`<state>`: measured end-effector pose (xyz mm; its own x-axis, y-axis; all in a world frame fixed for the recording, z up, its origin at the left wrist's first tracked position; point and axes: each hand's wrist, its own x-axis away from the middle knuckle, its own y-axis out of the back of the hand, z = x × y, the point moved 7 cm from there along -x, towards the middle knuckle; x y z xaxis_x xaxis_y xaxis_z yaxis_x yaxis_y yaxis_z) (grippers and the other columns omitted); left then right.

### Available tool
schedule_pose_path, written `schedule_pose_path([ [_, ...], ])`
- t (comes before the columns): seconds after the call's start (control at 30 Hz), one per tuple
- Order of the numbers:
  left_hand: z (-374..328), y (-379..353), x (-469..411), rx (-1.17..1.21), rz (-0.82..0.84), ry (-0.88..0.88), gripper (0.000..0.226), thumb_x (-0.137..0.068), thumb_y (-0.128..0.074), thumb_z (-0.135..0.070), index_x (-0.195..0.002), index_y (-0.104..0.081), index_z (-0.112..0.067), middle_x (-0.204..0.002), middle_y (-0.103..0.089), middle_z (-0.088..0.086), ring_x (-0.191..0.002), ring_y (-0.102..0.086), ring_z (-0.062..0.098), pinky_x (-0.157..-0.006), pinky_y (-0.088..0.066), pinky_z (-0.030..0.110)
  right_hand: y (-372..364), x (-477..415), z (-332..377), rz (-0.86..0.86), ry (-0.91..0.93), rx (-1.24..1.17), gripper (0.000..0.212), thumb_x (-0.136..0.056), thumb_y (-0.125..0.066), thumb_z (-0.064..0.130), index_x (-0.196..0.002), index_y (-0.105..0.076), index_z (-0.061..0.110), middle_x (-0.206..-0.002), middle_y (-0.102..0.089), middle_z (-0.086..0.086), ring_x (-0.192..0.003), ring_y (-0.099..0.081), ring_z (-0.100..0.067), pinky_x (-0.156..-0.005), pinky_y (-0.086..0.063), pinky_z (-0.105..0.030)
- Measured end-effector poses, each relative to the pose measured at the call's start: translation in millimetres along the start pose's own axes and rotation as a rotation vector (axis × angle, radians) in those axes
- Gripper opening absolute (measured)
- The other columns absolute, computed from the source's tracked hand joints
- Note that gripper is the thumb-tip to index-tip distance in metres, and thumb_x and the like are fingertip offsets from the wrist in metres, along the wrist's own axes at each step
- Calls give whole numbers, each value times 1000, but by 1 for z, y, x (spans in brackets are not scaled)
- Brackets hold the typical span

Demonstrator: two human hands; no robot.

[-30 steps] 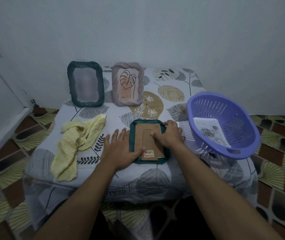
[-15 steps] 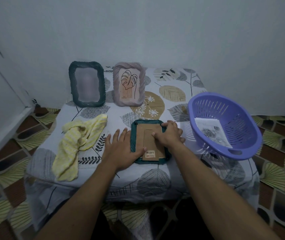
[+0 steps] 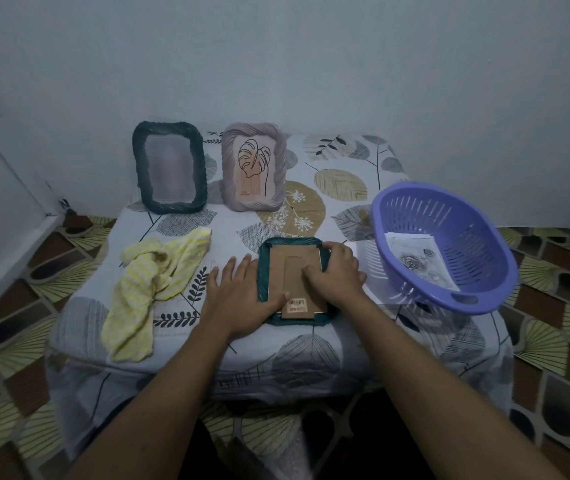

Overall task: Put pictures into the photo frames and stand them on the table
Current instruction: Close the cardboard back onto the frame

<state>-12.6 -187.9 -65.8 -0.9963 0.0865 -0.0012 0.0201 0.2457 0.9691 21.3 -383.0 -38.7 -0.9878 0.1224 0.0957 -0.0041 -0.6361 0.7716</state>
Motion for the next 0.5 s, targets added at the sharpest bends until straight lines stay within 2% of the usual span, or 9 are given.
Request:
schedule_pose_path([
  [0.2, 0, 2, 0, 10, -8, 0, 102, -79, -21, -90, -157, -15, -24, -166, -11, -1, -152, -5, 21, -120, -2, 52, -13, 17, 2, 69, 207, 122, 56, -99, -45, 44, -152, -31, 34, -166, -12, 5, -151, -11, -17, -115, -10, -45],
  [0.4, 2, 2, 0, 62, -11, 6, 104, -78, -24, -90, -156, -17, -23, -165, -16, -1, -152, -8, 20, -121, -2, 51, -21, 25, 0, 63, 278, 251, 56, -101, -35, 49, -154, -24, 37, -167, -9, 9, -152, -4, -15, -113, -10, -43],
  [0.5, 3, 5, 1, 157, -48, -18, 92, -85, -23, -83, -156, -18, -25, -164, -20, -3, -151, -12, 18, -120, -5, 50, -21, 27, 0, 47, 278, 263, 56, -101, -33, 51, -155, -24, 36, -167, -10, 8, -151, -7, -17, -114, -10, -44],
])
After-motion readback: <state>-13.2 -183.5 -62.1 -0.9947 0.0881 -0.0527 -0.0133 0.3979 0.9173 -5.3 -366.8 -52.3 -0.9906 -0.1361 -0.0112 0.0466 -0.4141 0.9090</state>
